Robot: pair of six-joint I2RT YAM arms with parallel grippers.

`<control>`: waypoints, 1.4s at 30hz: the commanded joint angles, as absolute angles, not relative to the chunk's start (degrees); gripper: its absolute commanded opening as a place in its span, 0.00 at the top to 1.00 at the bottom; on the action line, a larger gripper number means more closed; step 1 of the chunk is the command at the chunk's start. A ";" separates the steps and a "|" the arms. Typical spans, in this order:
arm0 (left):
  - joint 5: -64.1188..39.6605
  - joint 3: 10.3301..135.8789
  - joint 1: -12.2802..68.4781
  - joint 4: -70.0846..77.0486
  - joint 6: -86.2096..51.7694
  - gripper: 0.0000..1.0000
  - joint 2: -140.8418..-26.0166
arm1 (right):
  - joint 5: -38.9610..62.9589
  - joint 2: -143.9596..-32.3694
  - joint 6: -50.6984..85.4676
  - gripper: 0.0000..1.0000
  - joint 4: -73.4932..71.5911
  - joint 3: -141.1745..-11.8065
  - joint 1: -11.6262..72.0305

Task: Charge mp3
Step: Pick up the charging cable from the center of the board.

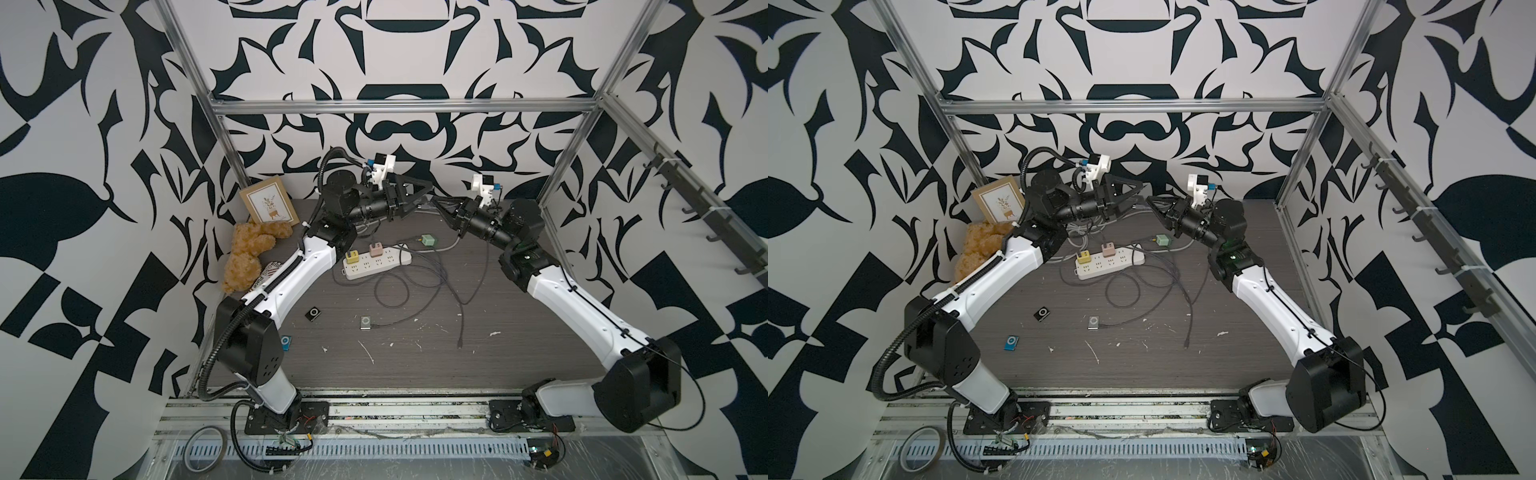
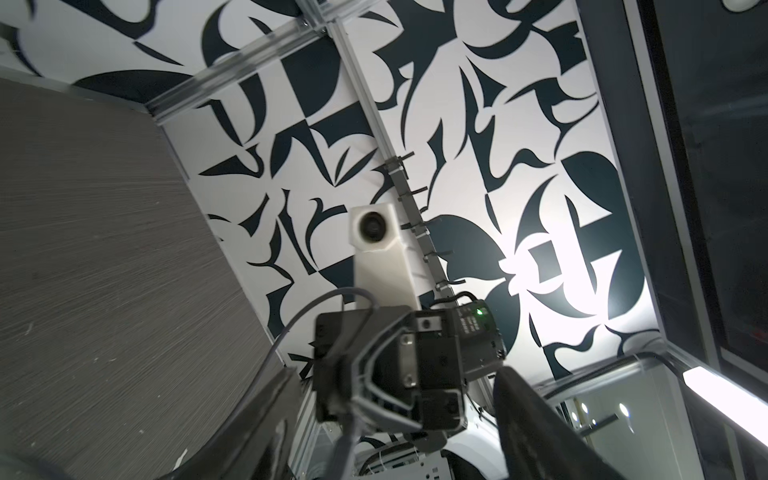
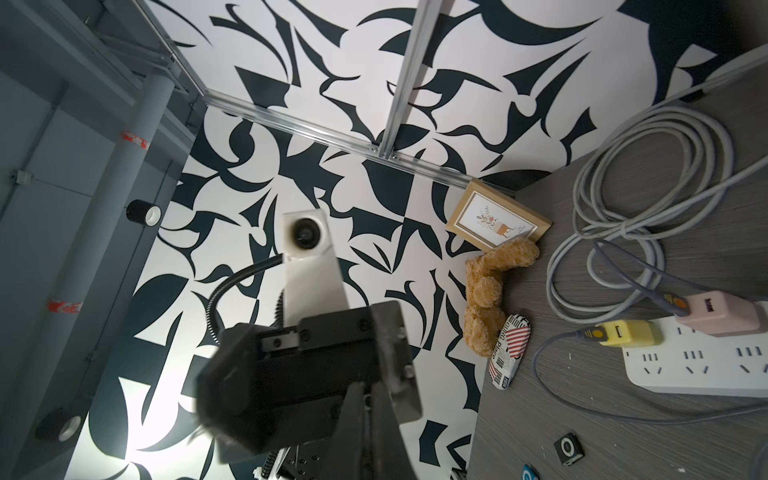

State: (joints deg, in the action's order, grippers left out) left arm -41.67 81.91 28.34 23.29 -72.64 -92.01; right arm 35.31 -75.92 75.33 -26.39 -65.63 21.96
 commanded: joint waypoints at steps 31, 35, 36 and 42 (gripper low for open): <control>-27.04 73.72 31.71 35.16 -83.50 0.28 -87.01 | 35.68 -74.79 71.10 1.00 -41.42 -64.51 23.82; -27.07 74.11 31.72 35.24 -83.41 0.32 -87.08 | 35.73 -75.04 71.16 1.00 -41.01 -64.68 23.82; -27.27 74.24 31.73 35.16 -83.32 0.33 -87.08 | 35.77 -75.14 71.10 1.00 -40.79 -64.69 23.82; -28.00 74.18 31.79 35.46 -83.53 0.35 -87.21 | 35.42 -75.70 71.28 1.00 -40.76 -64.96 23.86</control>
